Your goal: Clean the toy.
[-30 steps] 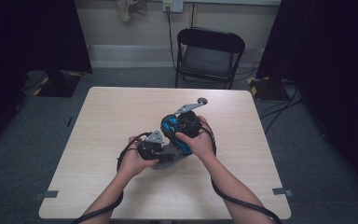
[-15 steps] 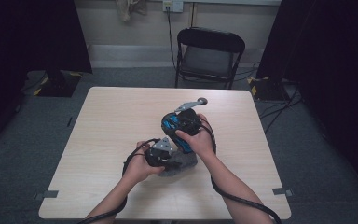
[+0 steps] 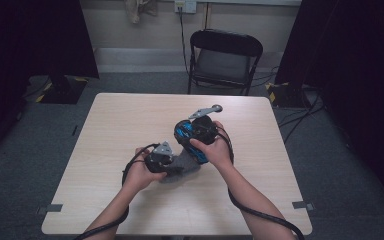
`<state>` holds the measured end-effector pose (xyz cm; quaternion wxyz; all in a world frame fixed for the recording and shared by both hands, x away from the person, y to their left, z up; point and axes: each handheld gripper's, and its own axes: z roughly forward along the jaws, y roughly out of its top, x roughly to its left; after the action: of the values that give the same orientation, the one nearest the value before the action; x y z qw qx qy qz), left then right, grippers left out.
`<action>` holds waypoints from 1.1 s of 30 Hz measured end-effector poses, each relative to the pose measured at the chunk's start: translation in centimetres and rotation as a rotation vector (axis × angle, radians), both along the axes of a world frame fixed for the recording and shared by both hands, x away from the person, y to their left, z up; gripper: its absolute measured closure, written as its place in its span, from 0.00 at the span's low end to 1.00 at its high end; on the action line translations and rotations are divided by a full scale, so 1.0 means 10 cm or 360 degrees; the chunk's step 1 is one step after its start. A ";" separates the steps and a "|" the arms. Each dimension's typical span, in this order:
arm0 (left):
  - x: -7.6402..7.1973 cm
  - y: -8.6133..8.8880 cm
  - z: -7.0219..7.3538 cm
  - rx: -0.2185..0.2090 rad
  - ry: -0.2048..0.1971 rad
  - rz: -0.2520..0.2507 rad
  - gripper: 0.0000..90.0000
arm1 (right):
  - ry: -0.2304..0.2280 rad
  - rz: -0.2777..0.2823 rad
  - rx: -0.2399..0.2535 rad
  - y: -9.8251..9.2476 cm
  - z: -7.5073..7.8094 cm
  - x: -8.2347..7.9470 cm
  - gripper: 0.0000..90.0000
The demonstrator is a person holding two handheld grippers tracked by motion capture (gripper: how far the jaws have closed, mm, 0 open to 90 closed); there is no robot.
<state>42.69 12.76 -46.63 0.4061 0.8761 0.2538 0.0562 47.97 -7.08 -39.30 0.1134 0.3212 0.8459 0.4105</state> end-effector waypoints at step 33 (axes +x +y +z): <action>0.26 0.16 0.18 -0.0039 -0.0043 0.0137 0.81 | -0.0001 0.0071 -0.0028 0.12 -0.15 -0.12 0.29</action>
<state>45.32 14.40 -44.80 0.4173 0.8585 0.2866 0.0822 46.77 -5.92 -40.84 0.1072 0.3011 0.8564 0.4054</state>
